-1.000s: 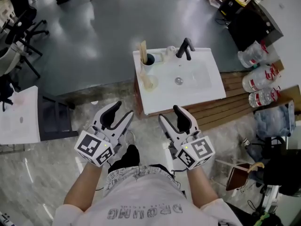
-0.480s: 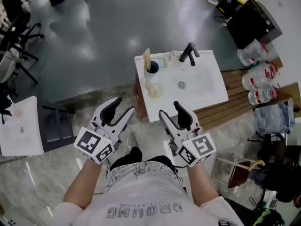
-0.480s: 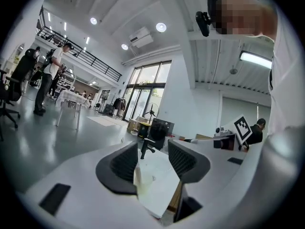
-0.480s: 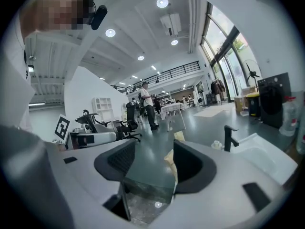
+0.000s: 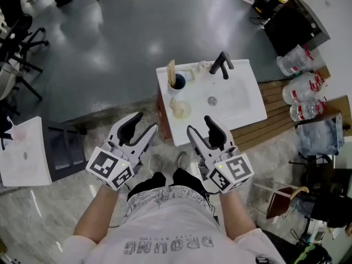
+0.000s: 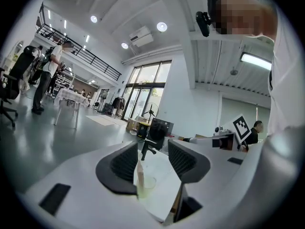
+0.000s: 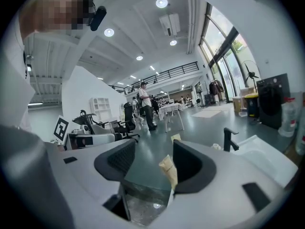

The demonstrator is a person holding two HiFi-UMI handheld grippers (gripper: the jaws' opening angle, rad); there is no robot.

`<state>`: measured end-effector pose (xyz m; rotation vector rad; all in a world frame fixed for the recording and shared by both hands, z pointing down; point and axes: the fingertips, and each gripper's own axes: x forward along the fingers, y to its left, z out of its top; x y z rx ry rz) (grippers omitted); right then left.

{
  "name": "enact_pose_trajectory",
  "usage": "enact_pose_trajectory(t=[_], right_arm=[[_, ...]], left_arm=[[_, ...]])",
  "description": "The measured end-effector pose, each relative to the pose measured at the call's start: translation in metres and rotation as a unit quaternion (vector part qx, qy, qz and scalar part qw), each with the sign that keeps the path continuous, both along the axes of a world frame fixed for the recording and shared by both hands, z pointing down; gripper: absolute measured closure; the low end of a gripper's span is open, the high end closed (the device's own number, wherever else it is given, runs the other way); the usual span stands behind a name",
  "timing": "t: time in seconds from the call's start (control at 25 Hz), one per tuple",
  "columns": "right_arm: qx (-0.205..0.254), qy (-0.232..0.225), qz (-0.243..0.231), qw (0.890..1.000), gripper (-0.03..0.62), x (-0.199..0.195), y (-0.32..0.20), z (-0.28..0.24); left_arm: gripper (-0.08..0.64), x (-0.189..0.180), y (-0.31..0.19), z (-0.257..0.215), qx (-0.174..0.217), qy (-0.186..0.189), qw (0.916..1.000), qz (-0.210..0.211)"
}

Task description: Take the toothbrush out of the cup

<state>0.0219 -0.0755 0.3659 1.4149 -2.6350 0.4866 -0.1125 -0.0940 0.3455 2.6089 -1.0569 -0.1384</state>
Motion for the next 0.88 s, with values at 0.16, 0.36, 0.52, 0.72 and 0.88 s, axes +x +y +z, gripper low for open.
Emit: enact_pose_trajectory(t=[0.16,0.36,0.52,0.72,0.88], right_arm=[[-0.002,-0.001,-0.004,1.0,0.333,0.006,-0.009,0.0],[-0.004,-0.004,-0.022,1.0,0.333,0.012,-0.024,0.003],[-0.008,-0.009,-0.04,0.999,0.333,0.021,-0.038,0.006],[-0.01,-0.014,-0.069,0.997,0.333,0.031,-0.054,0.006],[-0.012,-0.016,-0.091,0.996,0.333,0.041,-0.067,0.005]], left_arm=[[0.356,0.005,-0.007,0.0,-0.001,0.0,1.0,-0.006],[0.356,0.011,-0.018,0.005,-0.008,-0.002,0.9997,-0.021],[0.356,0.022,-0.026,0.009,-0.016,-0.008,0.9992,-0.036],[0.356,0.039,-0.035,0.01,-0.022,-0.016,0.998,-0.056],[0.356,0.053,-0.045,0.01,-0.025,-0.019,0.9968,-0.073]])
